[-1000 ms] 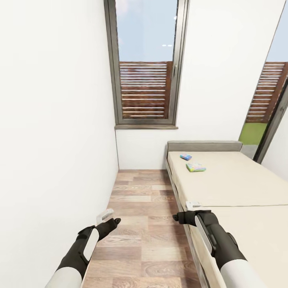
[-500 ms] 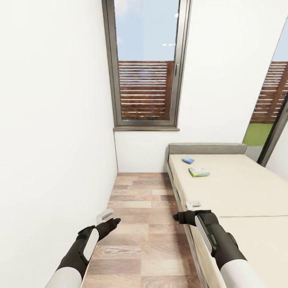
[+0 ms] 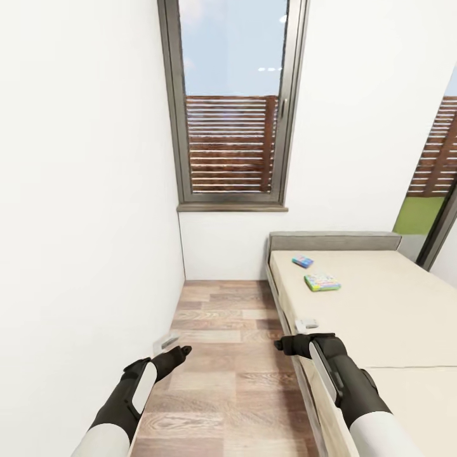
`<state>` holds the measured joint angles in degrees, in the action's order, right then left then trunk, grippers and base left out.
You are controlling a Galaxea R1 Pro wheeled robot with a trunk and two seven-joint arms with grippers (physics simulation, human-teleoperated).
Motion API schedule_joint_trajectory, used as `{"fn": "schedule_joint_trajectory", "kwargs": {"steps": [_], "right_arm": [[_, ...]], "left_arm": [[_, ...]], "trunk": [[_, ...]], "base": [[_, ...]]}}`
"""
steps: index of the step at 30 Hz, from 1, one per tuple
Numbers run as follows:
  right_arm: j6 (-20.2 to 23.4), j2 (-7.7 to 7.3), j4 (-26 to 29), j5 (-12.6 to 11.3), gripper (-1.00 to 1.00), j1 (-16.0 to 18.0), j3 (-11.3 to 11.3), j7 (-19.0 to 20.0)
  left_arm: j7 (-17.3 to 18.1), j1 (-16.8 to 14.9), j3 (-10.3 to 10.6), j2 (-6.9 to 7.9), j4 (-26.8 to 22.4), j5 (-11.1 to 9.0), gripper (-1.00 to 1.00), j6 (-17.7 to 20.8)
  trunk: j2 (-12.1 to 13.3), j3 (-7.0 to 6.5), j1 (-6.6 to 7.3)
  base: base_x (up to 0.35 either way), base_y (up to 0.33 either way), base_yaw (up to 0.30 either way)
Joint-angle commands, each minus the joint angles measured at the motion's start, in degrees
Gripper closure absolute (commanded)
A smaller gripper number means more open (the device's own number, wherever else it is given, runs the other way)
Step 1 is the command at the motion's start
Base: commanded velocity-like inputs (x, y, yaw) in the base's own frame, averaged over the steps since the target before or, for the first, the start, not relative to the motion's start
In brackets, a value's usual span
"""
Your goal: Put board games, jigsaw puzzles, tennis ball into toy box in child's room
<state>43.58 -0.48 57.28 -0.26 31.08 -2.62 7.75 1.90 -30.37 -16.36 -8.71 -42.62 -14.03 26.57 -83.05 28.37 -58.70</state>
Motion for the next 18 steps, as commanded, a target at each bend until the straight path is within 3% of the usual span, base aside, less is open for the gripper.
{"fn": "schedule_joint_trajectory", "kwargs": {"steps": [1, 18], "right_arm": [[0.3, -0.05, 0.1, 0.0, -1.0, 0.0, -0.1, 0.1], [0.3, -0.05, 0.1, 0.0, -1.0, 0.0, -0.1, 0.1]], "left_arm": [[0.2, 0.0, -0.3, -0.08, -0.1, -0.2, -1.0, 0.4], [0.2, 0.0, -0.3, -0.08, -0.1, -0.2, -1.0, 0.4]], "trunk": [[0.0, 0.07, -0.03], [0.0, 0.07, -0.03]], "base": [[0.31, 0.0, 0.0], [0.313, 0.016, 0.0]]}}
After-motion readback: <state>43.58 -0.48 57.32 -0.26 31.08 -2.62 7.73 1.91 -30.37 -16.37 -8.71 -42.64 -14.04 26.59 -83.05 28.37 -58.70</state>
